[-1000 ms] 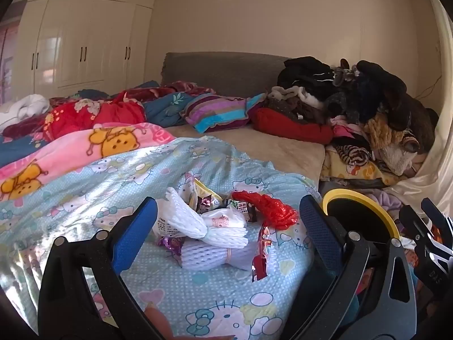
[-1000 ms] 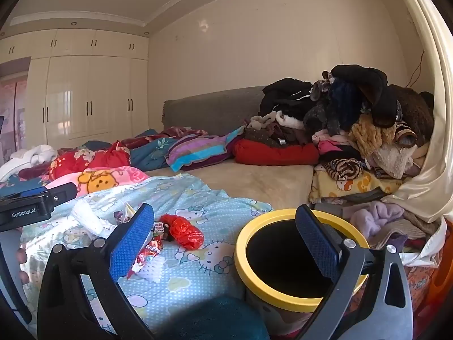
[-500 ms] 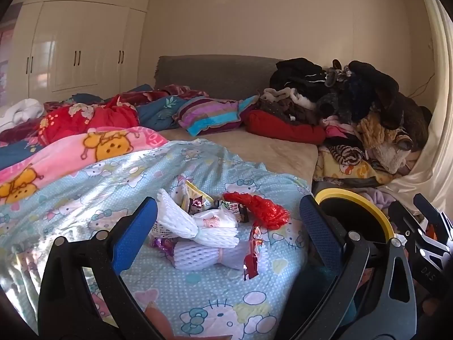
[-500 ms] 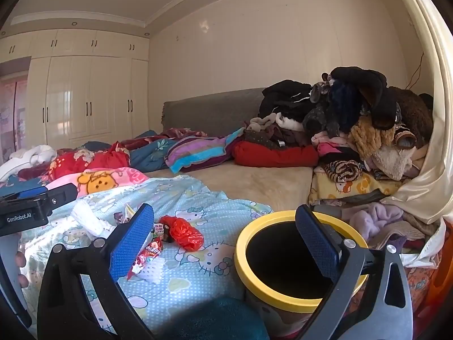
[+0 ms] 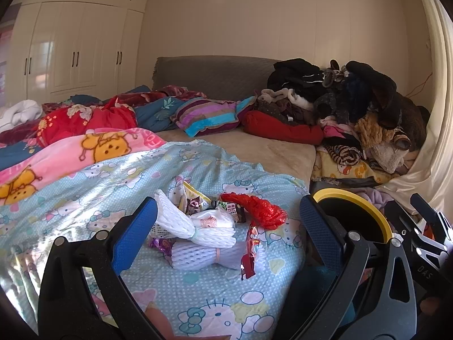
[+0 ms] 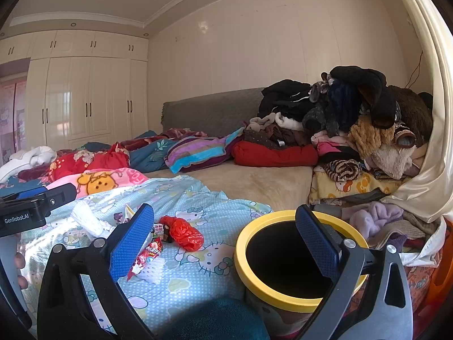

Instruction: Collect trash

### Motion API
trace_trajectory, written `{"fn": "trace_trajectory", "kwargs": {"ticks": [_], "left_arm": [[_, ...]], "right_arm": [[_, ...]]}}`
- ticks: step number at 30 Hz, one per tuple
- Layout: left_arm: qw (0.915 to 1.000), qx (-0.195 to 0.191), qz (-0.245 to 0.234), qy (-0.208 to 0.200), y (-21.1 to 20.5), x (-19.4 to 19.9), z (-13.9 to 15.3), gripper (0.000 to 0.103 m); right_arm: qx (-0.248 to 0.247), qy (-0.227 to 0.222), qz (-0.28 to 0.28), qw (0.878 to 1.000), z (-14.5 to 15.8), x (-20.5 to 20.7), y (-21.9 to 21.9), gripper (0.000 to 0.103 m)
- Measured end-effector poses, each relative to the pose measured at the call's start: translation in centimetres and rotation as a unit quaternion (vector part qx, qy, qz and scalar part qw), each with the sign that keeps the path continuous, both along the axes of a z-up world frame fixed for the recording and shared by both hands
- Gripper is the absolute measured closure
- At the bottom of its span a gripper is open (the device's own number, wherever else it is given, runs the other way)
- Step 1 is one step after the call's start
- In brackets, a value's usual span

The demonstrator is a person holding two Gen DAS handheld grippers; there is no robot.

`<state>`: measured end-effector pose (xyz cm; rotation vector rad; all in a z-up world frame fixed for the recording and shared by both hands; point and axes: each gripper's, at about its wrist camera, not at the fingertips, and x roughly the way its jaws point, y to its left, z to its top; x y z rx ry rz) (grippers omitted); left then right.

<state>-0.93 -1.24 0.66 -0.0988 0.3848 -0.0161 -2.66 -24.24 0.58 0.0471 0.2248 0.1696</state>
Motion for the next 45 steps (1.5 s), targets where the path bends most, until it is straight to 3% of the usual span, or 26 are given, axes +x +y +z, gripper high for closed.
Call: {"fn": "trace_trajectory", "kwargs": {"ticks": [28,36,45], "left_arm": [[1.0000,-0.003,-0.002,0.000,0.1,-0.1,-0.3,0.011],[0.9999,-0.010,0.007,0.004,0.4,-0.2,-0.6,0.011],[0.9983,-0.040,0.040,0.011,3.7,0.7,-0.9,0.011]], "right_arm": [[-0.006,-0.002,0.006,1.000,-0.2,-0.1,0.6,0.006],[-0.022,0.006,0.048,0.999,-0.1,0.6,1.8,0.006],[-0.034,0.034,0.113,0.992,-0.3,2.6,5.4,0.006]]}}
